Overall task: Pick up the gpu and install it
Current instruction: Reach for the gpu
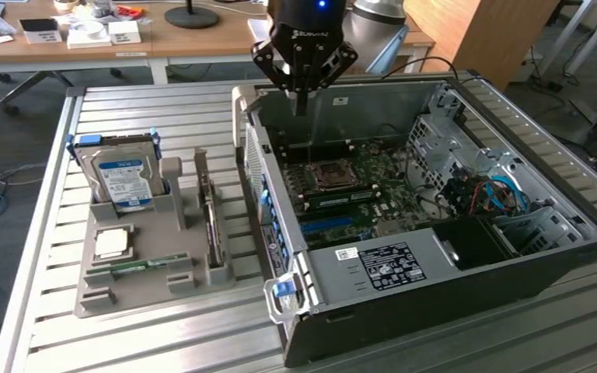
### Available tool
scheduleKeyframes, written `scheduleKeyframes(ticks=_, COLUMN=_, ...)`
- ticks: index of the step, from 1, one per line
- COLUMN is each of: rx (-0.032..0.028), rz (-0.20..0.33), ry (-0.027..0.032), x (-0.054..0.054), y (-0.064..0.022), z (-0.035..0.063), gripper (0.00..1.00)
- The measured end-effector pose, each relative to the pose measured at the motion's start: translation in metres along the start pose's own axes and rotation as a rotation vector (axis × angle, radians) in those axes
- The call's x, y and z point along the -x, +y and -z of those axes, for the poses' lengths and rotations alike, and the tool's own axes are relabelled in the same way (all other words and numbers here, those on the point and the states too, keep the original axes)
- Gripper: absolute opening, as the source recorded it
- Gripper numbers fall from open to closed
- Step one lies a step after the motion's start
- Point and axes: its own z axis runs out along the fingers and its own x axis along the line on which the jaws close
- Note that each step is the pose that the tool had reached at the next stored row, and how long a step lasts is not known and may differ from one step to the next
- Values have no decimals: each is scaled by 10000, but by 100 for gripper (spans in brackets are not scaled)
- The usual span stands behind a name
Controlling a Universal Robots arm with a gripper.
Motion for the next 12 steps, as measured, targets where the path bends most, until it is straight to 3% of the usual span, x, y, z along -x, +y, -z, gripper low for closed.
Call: scheduleKeyframes(ticks=12, rx=0, rz=0, ry=-3, x=-204, y=-15, z=6, gripper=11)
